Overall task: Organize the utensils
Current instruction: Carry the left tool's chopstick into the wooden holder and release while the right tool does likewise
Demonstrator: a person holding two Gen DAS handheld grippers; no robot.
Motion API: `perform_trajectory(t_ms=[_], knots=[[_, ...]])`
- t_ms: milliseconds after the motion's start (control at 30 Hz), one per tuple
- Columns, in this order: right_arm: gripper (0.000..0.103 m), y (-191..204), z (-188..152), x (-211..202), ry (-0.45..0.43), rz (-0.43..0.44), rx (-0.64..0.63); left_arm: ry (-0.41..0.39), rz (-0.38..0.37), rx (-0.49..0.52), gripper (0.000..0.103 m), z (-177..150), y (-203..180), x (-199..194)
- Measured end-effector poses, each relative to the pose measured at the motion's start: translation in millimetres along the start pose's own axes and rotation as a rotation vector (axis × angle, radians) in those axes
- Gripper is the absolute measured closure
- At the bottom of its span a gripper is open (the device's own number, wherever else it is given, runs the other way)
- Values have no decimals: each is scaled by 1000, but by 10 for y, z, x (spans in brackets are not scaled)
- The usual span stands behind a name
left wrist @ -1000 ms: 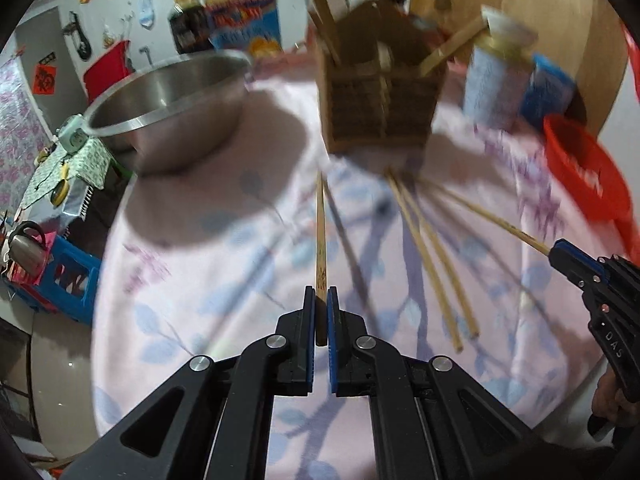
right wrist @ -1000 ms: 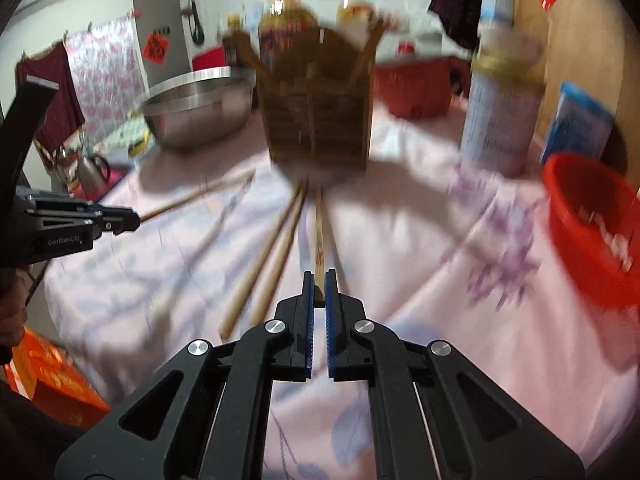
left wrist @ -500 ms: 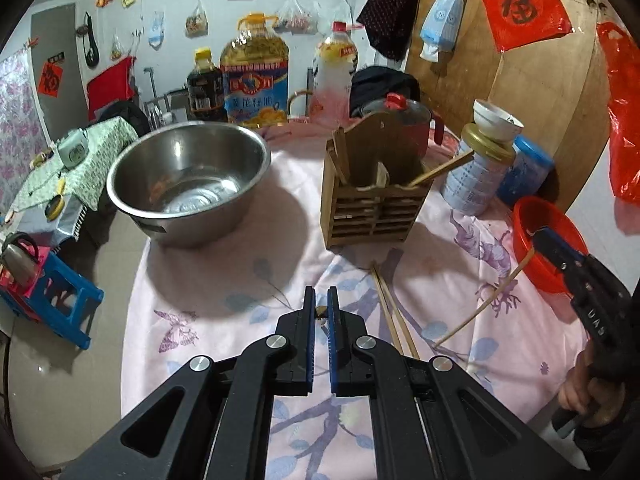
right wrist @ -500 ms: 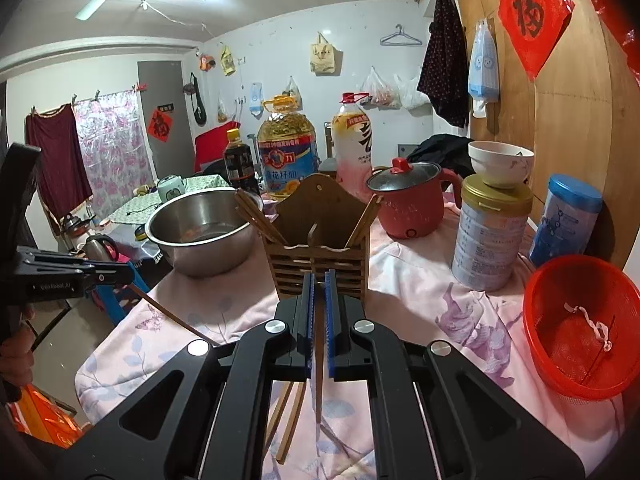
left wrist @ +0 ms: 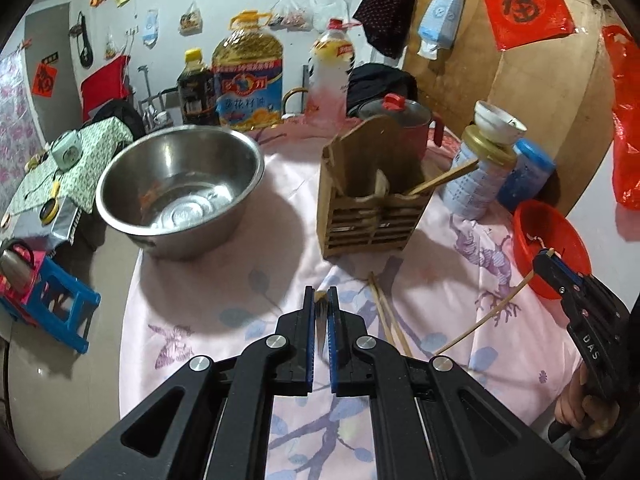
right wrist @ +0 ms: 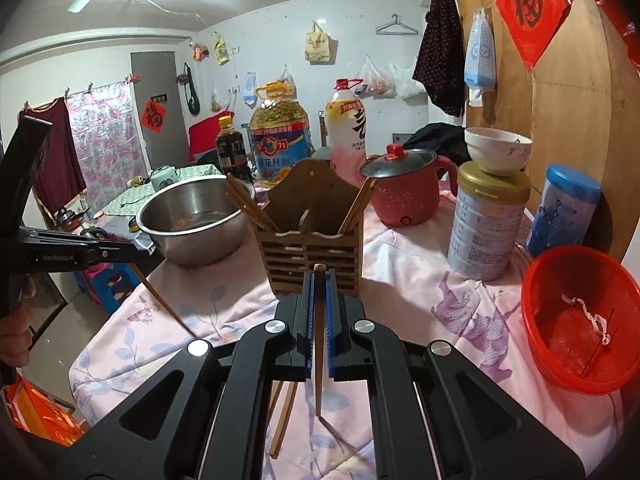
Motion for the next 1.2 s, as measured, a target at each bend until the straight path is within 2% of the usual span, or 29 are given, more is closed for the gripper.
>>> perform_trajectory(t_ms=[233,367,633,800,1100,1133,1167,1200], knots=[[97,10,307,-30,-62,16,-8,-43,-57,21,97,372,-164,-111],[97,9,628,-10,-113,50,4,-77,-94,33,97,672,-310,-158],[97,-10,1404,94,-249,80,7,-213,-98,91,97,1434,-543,-280],[97,-67,1664,289,-284,65,3,-208,-82,71,97,1683,-518,-47],[96,-120,1599,812,-237,29,-9,-146,-51,32,97,1692,-338,578],[95,-132,1502,953,-209,11,-21,-138,-46,33,97,1650,-314,661],[91,-149,1356,1149,-132,-1,-25,-125,-25,24,94,1609,-283,743],[91,-173,1248,1274,-65,-4,-17,-98,-4,13,84,1554,-254,825]])
Point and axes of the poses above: each gripper's, at about its wrist camera, not at the fingertips, and x roughly the way its jaws point, y to its left, z to its top, the point moved 7 cm from there along x, roughly the way its jaws point, and after that the axes turned 1 degree about -x, right-handed, at the moved point
